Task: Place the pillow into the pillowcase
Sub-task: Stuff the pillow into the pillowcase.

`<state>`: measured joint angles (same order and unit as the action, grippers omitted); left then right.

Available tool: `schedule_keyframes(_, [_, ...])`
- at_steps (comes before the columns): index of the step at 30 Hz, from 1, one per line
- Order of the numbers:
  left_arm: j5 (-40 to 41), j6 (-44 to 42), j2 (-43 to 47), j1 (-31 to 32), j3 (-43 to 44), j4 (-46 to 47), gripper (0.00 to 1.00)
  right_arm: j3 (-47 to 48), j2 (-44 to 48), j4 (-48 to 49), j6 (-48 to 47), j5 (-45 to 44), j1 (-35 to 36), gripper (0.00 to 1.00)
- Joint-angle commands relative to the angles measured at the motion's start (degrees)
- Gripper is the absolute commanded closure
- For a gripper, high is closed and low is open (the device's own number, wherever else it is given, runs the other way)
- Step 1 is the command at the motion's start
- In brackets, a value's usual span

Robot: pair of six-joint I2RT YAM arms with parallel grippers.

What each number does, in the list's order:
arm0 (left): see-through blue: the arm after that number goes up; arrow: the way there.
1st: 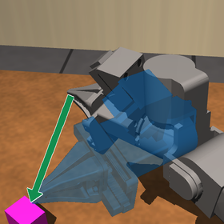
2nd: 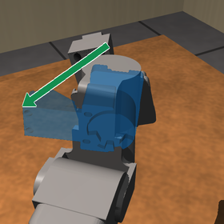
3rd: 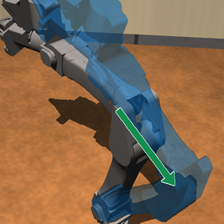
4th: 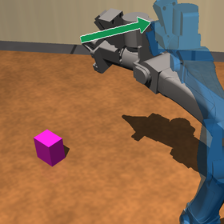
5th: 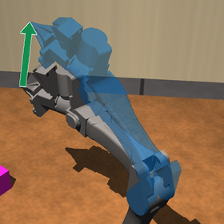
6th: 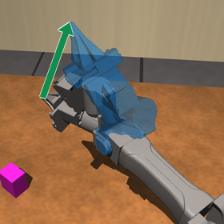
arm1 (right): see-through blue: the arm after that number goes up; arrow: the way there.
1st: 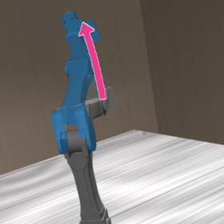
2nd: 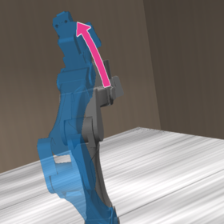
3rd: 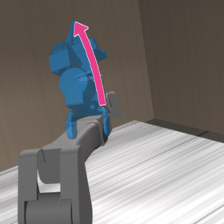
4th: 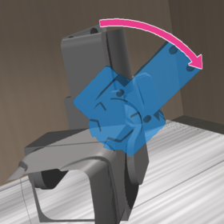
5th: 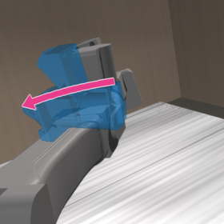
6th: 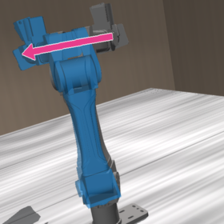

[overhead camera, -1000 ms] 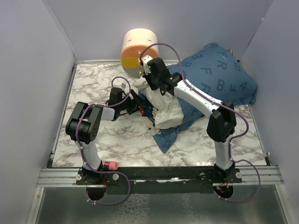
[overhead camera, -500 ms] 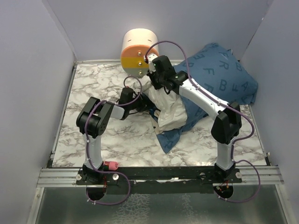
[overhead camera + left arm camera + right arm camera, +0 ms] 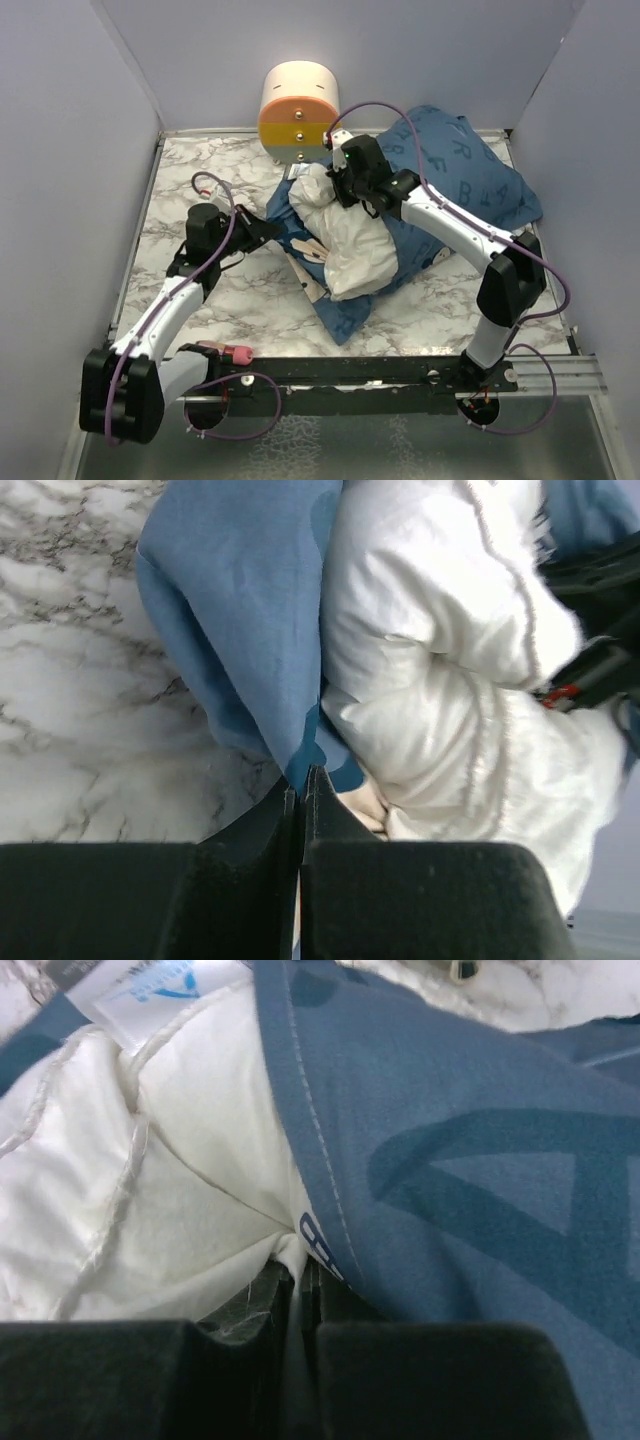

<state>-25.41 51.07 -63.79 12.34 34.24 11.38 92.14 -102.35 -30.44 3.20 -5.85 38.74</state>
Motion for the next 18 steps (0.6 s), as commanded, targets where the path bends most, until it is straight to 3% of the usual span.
schedule_keyframes(1, [4.42, -1.42, 12.95, -5.91, 4.21, -8.09, 1.00, -10.46, -4.09, -13.91, -0.19, -11.59, -4.64, 0.99])
schedule_keyframes(4, [3.32, -2.09, 15.32, -6.10, 8.16, -11.94, 1.00, -12.73, -5.51, -15.86, 0.31, -11.87, -4.98, 0.99])
schedule_keyframes(7, [0.00, 1.28, 17.34, -6.10, 7.65, -9.76, 1.00, -14.50, -5.81, -15.35, 0.23, -11.16, -5.08, 0.98])
schedule_keyframes(10, [-3.16, 4.99, 18.97, -6.10, 3.54, -4.28, 1.00, -14.04, -4.03, -14.35, -1.22, -2.79, -5.08, 0.89])
schedule_keyframes(11, [-3.89, 6.14, 19.34, -6.10, 2.08, -2.58, 1.00, -12.91, -2.41, -13.60, -2.33, 3.80, -5.08, 0.85])
schedule_keyframes(12, [-4.63, 6.41, 19.43, -6.10, 0.72, -1.75, 1.00, -12.04, 0.04, -12.17, -3.95, 15.91, -5.08, 0.78])
schedule_keyframes(14, [-7.07, 5.99, 18.51, -6.06, -0.56, -0.30, 1.00, -10.73, 5.76, -6.69, -3.96, 30.61, -4.93, 0.56])
schedule_keyframes(16, [-9.02, 5.99, 17.51, -6.01, -1.55, 1.55, 1.00, -9.83, 10.80, 0.41, -1.18, 37.22, -4.35, 0.31])
schedule_keyframes(18, [-9.51, 5.96, 17.13, -5.97, -2.55, 2.43, 1.00, -6.03, 12.77, 2.90, 0.19, 40.56, -3.89, 0.21])
